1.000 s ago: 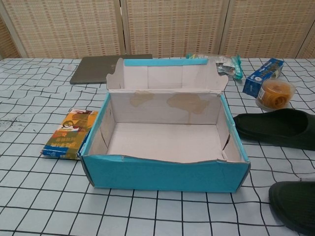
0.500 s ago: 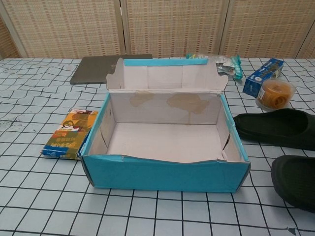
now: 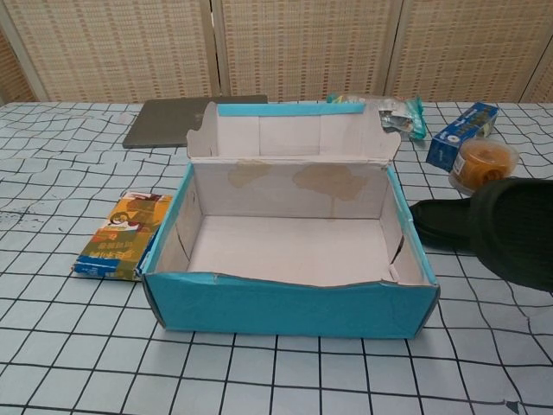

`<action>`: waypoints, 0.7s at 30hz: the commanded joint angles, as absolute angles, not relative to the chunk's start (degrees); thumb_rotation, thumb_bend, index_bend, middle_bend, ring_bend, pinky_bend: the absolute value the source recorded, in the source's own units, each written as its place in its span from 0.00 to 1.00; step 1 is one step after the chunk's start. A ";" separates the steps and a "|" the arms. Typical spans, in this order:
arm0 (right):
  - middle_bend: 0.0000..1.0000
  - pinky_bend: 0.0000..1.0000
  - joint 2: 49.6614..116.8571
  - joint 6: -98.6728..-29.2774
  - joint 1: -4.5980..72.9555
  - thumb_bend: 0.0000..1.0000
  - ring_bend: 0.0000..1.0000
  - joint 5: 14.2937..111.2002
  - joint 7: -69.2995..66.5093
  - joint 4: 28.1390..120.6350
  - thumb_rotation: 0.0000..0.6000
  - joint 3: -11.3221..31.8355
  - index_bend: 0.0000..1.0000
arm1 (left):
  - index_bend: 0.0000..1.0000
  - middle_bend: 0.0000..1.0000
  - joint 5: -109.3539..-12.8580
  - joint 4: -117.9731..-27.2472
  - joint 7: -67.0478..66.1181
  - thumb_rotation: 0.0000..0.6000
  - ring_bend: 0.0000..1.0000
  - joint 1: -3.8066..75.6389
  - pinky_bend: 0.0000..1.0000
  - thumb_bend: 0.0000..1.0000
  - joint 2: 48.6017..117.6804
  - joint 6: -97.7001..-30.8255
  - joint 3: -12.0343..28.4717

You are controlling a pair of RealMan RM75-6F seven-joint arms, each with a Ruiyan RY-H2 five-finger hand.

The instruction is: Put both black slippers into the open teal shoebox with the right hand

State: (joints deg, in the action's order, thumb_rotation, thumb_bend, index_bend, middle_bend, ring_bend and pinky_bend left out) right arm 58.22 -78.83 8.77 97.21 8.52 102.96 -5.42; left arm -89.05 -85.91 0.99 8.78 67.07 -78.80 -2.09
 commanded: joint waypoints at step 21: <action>0.54 0.27 78.18 -58.19 46.69 0.00 0.41 43.84 45.53 121.41 1.00 11.76 0.53 | 0.41 0.37 -89.05 -86.01 1.93 1.00 0.42 8.62 0.60 0.47 66.44 -79.52 -1.75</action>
